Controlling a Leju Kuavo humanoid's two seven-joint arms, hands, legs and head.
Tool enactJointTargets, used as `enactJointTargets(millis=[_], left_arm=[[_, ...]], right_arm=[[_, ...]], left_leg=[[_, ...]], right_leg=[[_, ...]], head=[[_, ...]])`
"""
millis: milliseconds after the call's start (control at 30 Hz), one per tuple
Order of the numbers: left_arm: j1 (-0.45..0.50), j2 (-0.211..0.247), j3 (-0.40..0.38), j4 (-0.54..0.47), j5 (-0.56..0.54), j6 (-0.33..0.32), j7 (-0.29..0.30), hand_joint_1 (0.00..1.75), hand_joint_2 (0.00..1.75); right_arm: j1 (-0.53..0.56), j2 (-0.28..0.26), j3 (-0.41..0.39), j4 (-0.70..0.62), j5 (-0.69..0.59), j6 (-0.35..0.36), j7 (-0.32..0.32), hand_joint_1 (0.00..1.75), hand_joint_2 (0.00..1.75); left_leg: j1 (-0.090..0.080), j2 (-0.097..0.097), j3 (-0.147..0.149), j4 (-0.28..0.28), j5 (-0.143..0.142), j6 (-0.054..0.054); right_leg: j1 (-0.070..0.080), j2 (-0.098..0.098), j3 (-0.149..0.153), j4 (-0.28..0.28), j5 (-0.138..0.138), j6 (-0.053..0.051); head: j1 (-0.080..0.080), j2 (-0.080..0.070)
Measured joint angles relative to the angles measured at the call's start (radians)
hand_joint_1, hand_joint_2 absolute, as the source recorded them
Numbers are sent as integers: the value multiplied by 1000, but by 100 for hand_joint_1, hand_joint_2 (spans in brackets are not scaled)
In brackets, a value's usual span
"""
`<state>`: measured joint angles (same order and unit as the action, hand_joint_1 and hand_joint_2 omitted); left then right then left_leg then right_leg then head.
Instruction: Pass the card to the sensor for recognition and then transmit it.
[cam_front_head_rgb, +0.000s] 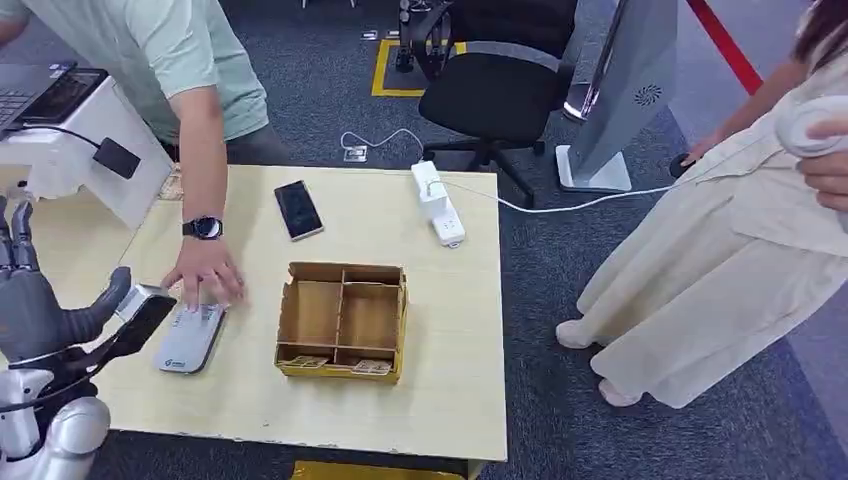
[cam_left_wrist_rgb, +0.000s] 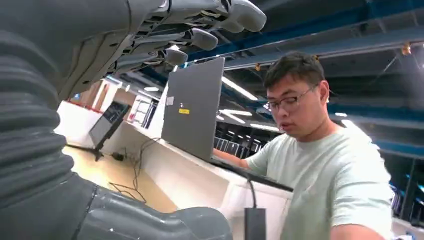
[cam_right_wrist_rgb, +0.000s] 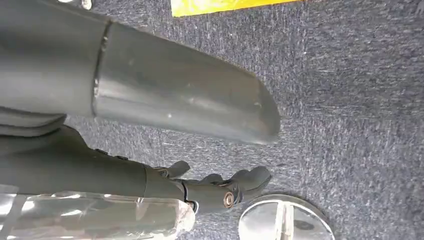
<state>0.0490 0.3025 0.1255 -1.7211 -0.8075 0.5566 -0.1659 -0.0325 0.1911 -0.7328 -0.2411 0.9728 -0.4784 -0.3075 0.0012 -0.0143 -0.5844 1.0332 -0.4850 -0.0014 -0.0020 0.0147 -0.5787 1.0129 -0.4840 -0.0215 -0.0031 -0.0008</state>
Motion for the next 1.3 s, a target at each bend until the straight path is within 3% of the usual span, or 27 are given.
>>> enactJointTargets(millis=[267, 667, 833, 967, 1300], left_arm=[[106, 3, 10, -57, -10, -12, -9, 0, 175], [254, -6, 11, -136, -39, -79, -60, 0, 175], [278, -16, 8, -152, -57, -112, -54, 0, 175], [280, -14, -16, -152, -87, -155, -38, 0, 175], [237, 45, -175, -144, -214, -171, -21, 0, 175]], right_arm=[[3, -1, -16, -3, 0, 0, 0, 0, 0], [11, -1, -42, -12, -11, 3, 0, 0, 0], [12, -1, -50, -18, -5, 7, -1, 0, 0], [12, -1, -57, -19, 0, 14, -3, 0, 0], [5, -1, -66, -20, 27, 19, -8, 0, 0]], left_leg=[[0, -1, 0, 0, -1, 0], [0, 0, 0, 0, -2, 1], [0, 0, 1, 0, -2, 1], [0, -1, 1, 0, -2, 1], [0, -1, 1, 0, -2, 1]], right_leg=[[0, -1, 0, 0, -1, 0], [0, -1, 0, 0, -2, 0], [0, -1, 1, 0, -2, 0], [0, -1, 1, 0, -2, 0], [0, -2, 1, 0, -2, 0]], head=[[0, 0], [0, 0], [0, 0], [0, 0], [0, 0]])
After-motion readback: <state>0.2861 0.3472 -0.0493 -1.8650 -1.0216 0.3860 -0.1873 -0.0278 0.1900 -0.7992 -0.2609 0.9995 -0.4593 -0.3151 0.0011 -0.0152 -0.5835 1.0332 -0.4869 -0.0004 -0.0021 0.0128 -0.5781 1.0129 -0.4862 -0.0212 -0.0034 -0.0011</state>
